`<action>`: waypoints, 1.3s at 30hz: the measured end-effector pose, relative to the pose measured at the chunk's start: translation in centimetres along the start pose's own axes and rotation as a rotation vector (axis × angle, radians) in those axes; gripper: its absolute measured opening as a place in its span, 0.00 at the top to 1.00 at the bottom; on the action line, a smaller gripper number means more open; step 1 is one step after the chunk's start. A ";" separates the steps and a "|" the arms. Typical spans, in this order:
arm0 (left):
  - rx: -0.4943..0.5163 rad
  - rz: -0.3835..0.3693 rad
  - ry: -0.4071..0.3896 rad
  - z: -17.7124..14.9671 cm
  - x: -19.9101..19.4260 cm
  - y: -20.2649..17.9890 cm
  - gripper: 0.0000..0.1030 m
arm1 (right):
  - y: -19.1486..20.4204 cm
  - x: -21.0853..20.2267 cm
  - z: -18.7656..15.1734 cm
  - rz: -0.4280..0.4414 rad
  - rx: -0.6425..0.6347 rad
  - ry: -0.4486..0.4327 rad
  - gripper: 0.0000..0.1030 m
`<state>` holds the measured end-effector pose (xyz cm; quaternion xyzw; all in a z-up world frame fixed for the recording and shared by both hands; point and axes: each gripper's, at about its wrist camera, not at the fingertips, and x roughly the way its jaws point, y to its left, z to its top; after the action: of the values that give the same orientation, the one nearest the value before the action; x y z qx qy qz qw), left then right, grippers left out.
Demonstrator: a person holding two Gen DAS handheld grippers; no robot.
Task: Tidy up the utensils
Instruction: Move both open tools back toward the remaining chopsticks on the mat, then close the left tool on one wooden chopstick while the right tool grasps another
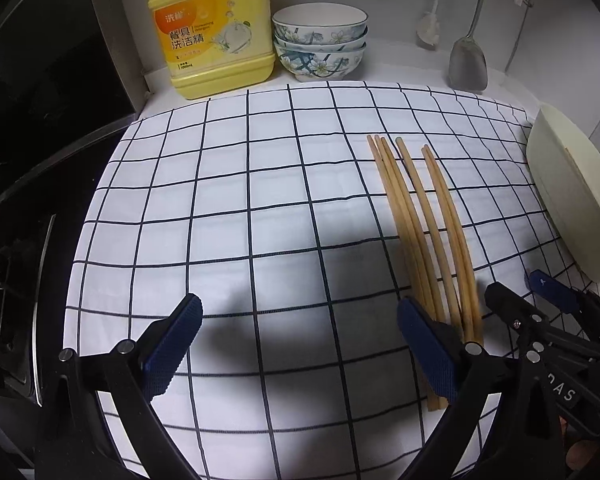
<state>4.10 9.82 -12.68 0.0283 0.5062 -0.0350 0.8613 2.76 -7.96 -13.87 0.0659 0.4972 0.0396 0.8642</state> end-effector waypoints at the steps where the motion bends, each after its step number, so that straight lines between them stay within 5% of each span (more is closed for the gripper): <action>1: 0.002 -0.004 0.002 0.1 0.2 0.1 0.07 | 0.1 0.2 -0.1 -0.006 0.001 0.003 0.36; 20: 0.057 -0.079 0.018 0.7 1.8 -0.8 0.07 | 1.1 0.7 -1.2 -0.133 -0.101 0.006 0.36; 39: 0.092 -0.084 0.049 1.0 3.8 -2.7 0.07 | -3.9 0.5 -0.2 -0.201 -0.021 -0.015 0.36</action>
<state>6.53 6.88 -15.57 0.0473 0.5255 -0.0937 0.8443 2.87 -11.69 -14.94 0.0070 0.4946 -0.0424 0.8681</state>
